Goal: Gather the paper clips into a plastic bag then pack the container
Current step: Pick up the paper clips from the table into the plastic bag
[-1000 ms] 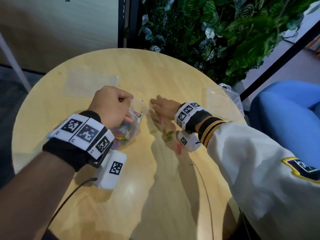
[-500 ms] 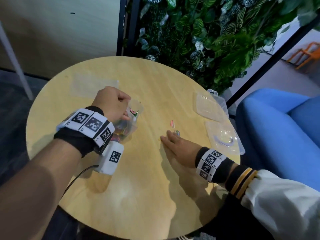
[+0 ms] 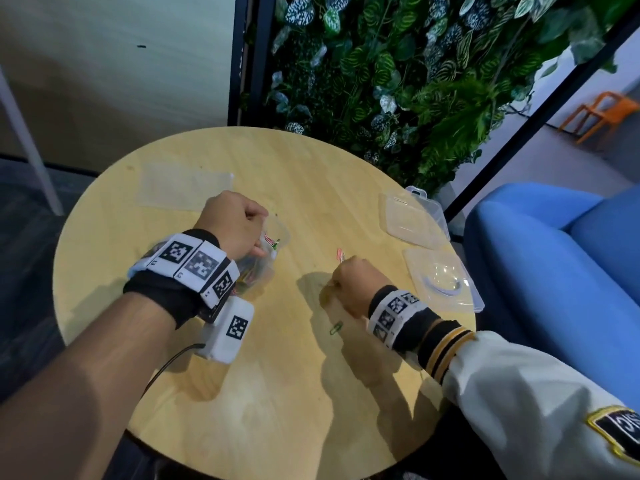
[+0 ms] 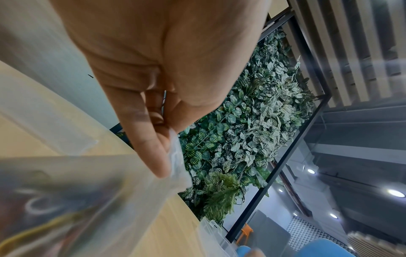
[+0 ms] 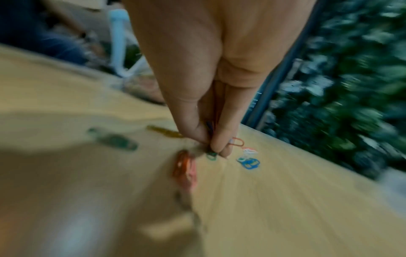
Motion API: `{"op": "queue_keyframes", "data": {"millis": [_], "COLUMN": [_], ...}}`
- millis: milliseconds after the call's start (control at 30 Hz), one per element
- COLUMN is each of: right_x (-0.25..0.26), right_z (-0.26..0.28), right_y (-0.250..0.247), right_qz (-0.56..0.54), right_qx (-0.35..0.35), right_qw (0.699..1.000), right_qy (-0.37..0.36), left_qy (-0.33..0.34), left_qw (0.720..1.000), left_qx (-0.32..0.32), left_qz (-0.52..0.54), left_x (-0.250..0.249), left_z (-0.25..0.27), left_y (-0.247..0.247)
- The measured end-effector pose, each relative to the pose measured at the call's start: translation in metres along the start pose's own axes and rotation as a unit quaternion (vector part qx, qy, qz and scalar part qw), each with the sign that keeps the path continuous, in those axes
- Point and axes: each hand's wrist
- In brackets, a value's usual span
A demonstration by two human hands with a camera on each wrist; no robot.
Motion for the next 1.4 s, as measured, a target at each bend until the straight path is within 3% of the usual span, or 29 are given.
{"op": "queue_keyframes", "data": {"millis": [67,133,167,233,267,300,333,367,400,500,533,567,700,800,867,1000,1167,1400], "right_x": [-0.01,-0.019,-0.02,-0.01,-0.002,0.007,0.016,0.026,0.033,0.046,0.048,0.048,0.02,-0.011,-0.023,-0.026,-0.016,0.001], "right_z": [-0.015,-0.021,-0.021,-0.017,-0.016,-0.015,-0.016,-0.016,-0.018,-0.02,-0.019,-0.017,-0.017,-0.034,-0.043,-0.038,0.002,0.05], "right_y": [-0.012,-0.027,-0.037,-0.06,-0.07,-0.077,-0.08,-0.082,-0.079,-0.076,-0.077,-0.081,-0.095,-0.081,-0.057,-0.007,0.017,0.017], "right_qz": [-0.126,-0.33,-0.457,-0.688,-0.746,-0.77,-0.775,-0.768,-0.742,-0.491,-0.41,-0.375,-0.411,-0.276,-0.161,-0.073,-0.108,-0.074], "right_qx": [0.002,0.009,0.024,0.084,0.105,0.115,0.118,0.116,0.107,0.024,-0.004,-0.018,-0.056,-0.087,-0.019,0.121,0.088,0.105], "right_qw": [0.991,0.939,0.884,0.718,0.656,0.627,0.62,0.629,0.66,0.87,0.91,0.924,0.907,0.957,0.987,0.99,0.989,0.989], "right_qy": [0.05,0.094,0.099,0.066,0.048,0.037,0.034,0.038,0.042,-0.019,-0.056,-0.08,-0.066,-0.022,-0.019,-0.028,0.046,-0.073], "left_qy": [0.005,0.009,0.011,0.016,0.017,0.017,0.017,0.017,0.015,-0.001,-0.004,-0.005,-0.005,0.003,0.004,0.009,0.015,0.017], "left_qw": [1.0,1.0,1.0,1.0,1.0,1.0,1.0,1.0,1.0,1.0,1.0,1.0,1.0,1.0,1.0,1.0,1.0,1.0], "left_qx": [0.003,0.01,0.013,0.016,0.015,0.013,0.011,0.009,0.007,-0.002,-0.004,-0.005,-0.013,-0.015,-0.016,-0.017,-0.018,-0.01], "left_qz": [-0.002,-0.001,-0.001,-0.002,-0.001,0.0,0.001,0.001,0.003,0.018,0.02,0.02,0.026,0.018,0.016,0.013,0.002,-0.007], "left_x": [0.0,-0.001,-0.001,-0.001,-0.001,0.0,0.0,0.0,0.0,-0.001,-0.001,-0.001,0.001,0.003,0.003,0.005,0.006,0.005], "left_z": [0.0,-0.001,-0.001,-0.002,-0.003,-0.004,-0.003,-0.004,-0.004,-0.004,-0.005,-0.005,-0.006,-0.006,-0.005,-0.005,-0.007,-0.004], "left_y": [0.002,0.005,0.007,0.01,0.011,0.012,0.013,0.015,0.016,0.019,0.018,0.017,0.012,0.009,0.008,0.003,0.002,0.001]}}
Point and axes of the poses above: each hand's wrist, its own z-axis away from the middle knuckle, its own y-axis out of the palm, x = y × z, and after that the axes turned 13 degrees about y, right-handed
